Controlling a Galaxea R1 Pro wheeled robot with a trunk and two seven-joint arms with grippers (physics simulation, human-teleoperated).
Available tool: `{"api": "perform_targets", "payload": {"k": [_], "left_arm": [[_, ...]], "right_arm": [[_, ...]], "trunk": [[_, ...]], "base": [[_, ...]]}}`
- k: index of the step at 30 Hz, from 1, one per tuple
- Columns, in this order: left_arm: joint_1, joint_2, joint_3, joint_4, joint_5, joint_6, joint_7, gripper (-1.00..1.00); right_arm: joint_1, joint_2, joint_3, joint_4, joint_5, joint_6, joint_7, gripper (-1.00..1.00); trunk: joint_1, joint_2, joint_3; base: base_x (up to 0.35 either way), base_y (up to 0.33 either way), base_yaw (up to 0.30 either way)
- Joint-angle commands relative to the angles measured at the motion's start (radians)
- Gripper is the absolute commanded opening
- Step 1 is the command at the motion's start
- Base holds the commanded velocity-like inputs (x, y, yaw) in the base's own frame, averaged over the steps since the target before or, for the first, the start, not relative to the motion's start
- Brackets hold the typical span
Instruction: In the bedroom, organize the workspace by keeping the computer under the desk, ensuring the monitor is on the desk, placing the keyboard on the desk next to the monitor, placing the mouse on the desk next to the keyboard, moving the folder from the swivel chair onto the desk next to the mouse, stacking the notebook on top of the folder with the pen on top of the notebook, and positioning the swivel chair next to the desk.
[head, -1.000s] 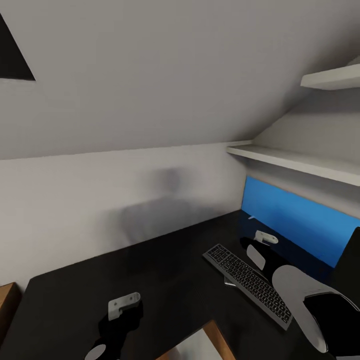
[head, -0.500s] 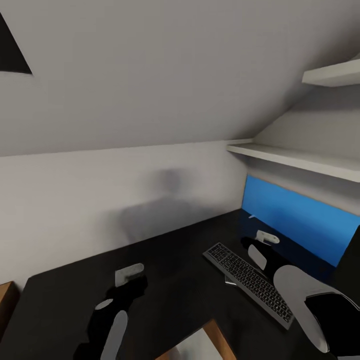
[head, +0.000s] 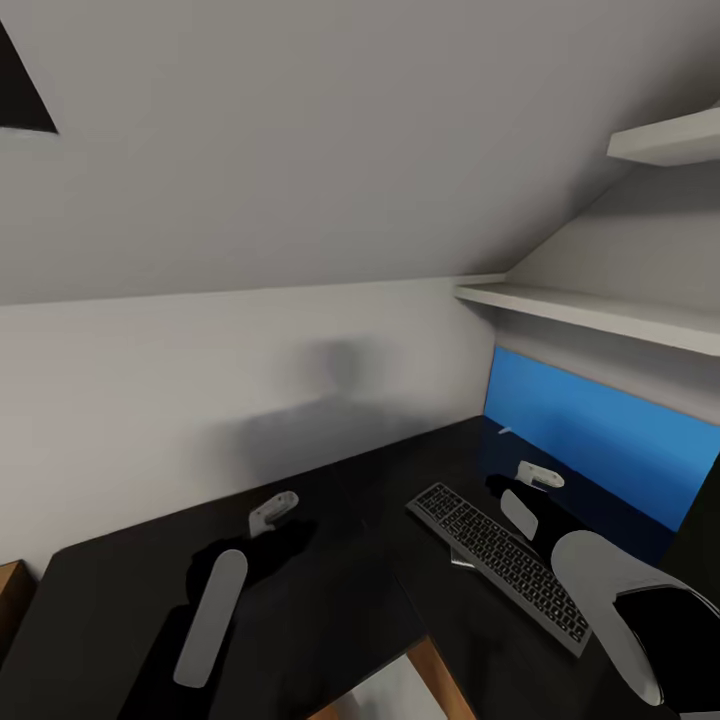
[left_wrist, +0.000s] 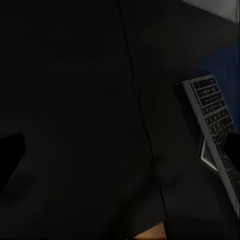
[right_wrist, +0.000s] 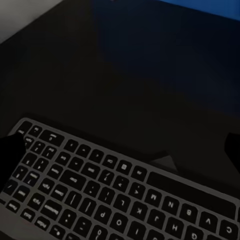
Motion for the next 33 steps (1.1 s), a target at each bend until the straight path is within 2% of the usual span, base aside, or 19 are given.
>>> {"api": "perform_targets", "payload": {"k": [1, 4, 6, 9, 13, 18, 21, 24, 26, 33], "left_arm": [[-0.001, 0.0, 0.003, 0.001, 0.041, -0.001, 0.011, 1.0], [-0.001, 0.0, 0.021, 0.007, 0.092, -0.004, 0.028, 1.0], [-0.002, 0.0, 0.041, 0.011, 0.12, -0.005, 0.086, 1.0], [-0.002, 0.0, 0.05, -0.009, 0.141, -0.006, 0.187, 1.0], [-0.002, 0.0, 0.042, -0.031, 0.146, -0.006, 0.215, 1.0], [-0.002, 0.0, -0.008, -0.046, 0.145, -0.006, 0.226, 1.0], [-0.002, 0.0, -0.025, -0.051, 0.145, -0.007, 0.228, 1.0], [-0.002, 0.0, -0.03, -0.073, 0.145, -0.006, 0.229, 1.0], [-0.002, 0.0, -0.033, -0.124, 0.147, -0.003, 0.238, 1.0], [-0.002, 0.0, -0.032, -0.142, 0.148, -0.001, 0.245, 1.0]], "right_arm": [[0.0, -0.001, 0.008, -0.003, -0.004, 0.008, -0.006, 1.0], [0.0, -0.001, 0.008, -0.003, -0.004, 0.008, -0.006, 1.0], [0.0, -0.001, 0.008, -0.003, -0.004, 0.008, -0.007, 1.0], [0.0, -0.001, 0.009, -0.002, -0.003, 0.009, -0.008, 1.0], [0.0, 0.0, 0.009, -0.001, -0.003, 0.009, -0.008, 1.0], [0.0, 0.0, 0.009, -0.002, -0.004, 0.01, -0.008, 1.0], [0.0, -0.001, 0.008, -0.003, -0.004, 0.01, -0.009, 1.0], [0.0, -0.002, 0.007, -0.004, -0.004, 0.01, -0.009, 1.0], [0.0, -0.002, 0.007, -0.005, -0.003, 0.009, -0.011, 1.0], [0.0, -0.002, 0.007, -0.005, -0.003, 0.008, -0.011, 1.0]], "trunk": [[0.004, -0.008, -0.005], [0.016, -0.029, -0.014], [0.023, -0.043, -0.02], [0.035, -0.064, -0.03], [0.05, -0.092, -0.042], [0.069, -0.127, -0.058], [0.081, -0.148, -0.067], [0.092, -0.169, -0.077], [0.1, -0.183, -0.083], [0.127, -0.232, -0.105]], "base": [[0.0, 0.0, 0.0], [0.0, 0.0, 0.0], [0.0, 0.0, 0.0], [0.0, 0.0, 0.0], [0.0, 0.0, 0.0], [0.0, 0.0, 0.0], [0.0, 0.0, 0.0], [0.0, 0.0, 0.0], [0.0, 0.0, 0.0], [0.0, 0.0, 0.0]]}}
